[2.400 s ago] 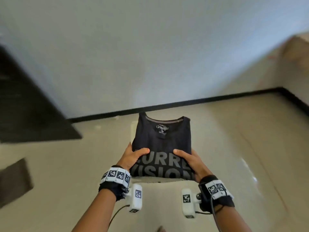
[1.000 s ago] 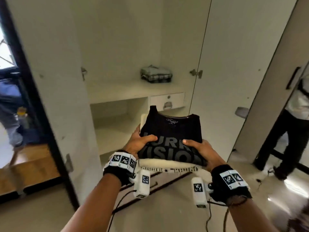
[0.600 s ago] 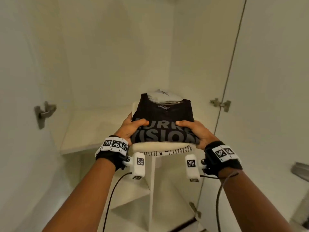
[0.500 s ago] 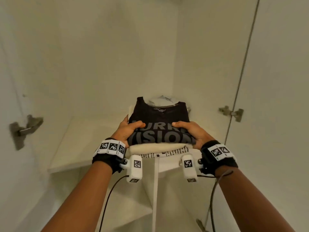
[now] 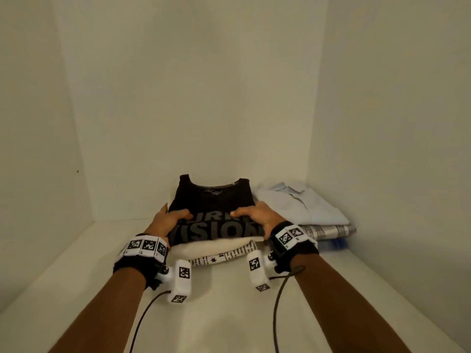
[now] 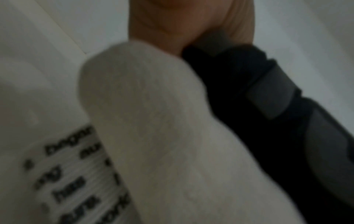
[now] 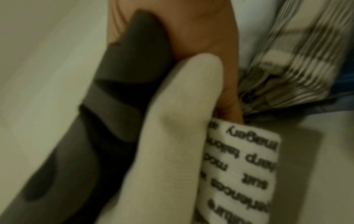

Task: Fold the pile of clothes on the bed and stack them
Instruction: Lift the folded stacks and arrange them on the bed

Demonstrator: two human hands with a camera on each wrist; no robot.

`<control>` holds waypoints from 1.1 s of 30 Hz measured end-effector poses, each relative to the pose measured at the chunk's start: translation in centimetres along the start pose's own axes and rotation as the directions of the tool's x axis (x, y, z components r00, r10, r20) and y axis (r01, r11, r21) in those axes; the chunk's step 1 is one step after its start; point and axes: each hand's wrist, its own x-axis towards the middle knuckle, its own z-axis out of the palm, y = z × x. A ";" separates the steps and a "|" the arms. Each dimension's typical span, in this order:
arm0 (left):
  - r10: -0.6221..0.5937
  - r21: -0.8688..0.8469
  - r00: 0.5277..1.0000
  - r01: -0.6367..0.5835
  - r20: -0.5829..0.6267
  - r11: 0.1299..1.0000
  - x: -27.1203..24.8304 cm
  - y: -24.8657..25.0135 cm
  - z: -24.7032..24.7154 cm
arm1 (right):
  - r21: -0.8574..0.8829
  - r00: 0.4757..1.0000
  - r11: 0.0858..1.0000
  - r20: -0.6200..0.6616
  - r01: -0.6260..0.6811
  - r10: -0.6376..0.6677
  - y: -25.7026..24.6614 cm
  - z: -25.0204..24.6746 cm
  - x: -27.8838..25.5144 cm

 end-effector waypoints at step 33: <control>0.365 0.345 0.749 -0.194 -0.552 0.918 -51.7 -10.4 -20.8 | 0.139 0.554 0.884 0.733 0.445 -0.394 10.8 24.2 -39.1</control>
